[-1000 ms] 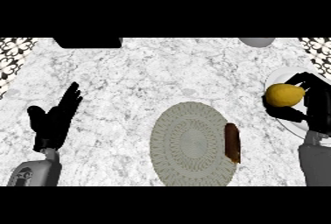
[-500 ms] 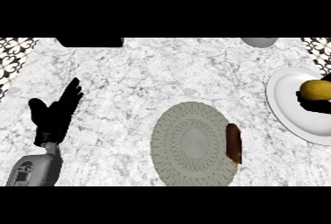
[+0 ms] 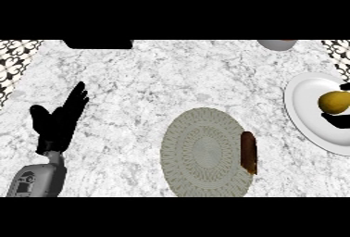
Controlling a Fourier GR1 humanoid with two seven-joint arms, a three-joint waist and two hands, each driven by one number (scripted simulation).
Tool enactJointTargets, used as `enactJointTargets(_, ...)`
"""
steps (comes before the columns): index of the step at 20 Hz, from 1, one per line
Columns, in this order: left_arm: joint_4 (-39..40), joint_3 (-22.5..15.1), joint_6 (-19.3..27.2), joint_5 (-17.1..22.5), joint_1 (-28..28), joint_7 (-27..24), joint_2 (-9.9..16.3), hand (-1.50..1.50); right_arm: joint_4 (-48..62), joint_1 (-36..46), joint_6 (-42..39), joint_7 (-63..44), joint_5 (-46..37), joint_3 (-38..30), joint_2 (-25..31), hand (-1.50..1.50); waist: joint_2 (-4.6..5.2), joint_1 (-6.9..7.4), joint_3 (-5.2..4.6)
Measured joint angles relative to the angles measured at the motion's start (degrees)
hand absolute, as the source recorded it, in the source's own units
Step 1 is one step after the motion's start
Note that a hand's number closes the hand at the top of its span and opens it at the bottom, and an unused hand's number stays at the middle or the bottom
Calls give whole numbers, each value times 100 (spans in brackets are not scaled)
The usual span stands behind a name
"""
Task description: Pick the lemon from the placemat and place it in the plate
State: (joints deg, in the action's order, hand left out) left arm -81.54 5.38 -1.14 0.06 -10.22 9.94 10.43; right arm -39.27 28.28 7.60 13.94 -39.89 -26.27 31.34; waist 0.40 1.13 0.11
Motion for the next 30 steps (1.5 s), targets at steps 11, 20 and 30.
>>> enactJointTargets(11, 41, 109, -23, 32, -23, 37, 61, 0, 395, 320, -387, 2282, 1102, -604, 125, -150, -49, -97, -2)
enactJointTargets(20, 76, 188, -67, 55, 74, -4, 110, 0, 80, 333, -2158, 1382, 2478, -1205, 229, -150, -67, -174, -15)
enactJointTargets(30, -10, 54, 60, -106, 98, -2, -87, 0, 621, -38, -3163, 1702, 3168, -1276, 835, -150, -33, -92, -8)
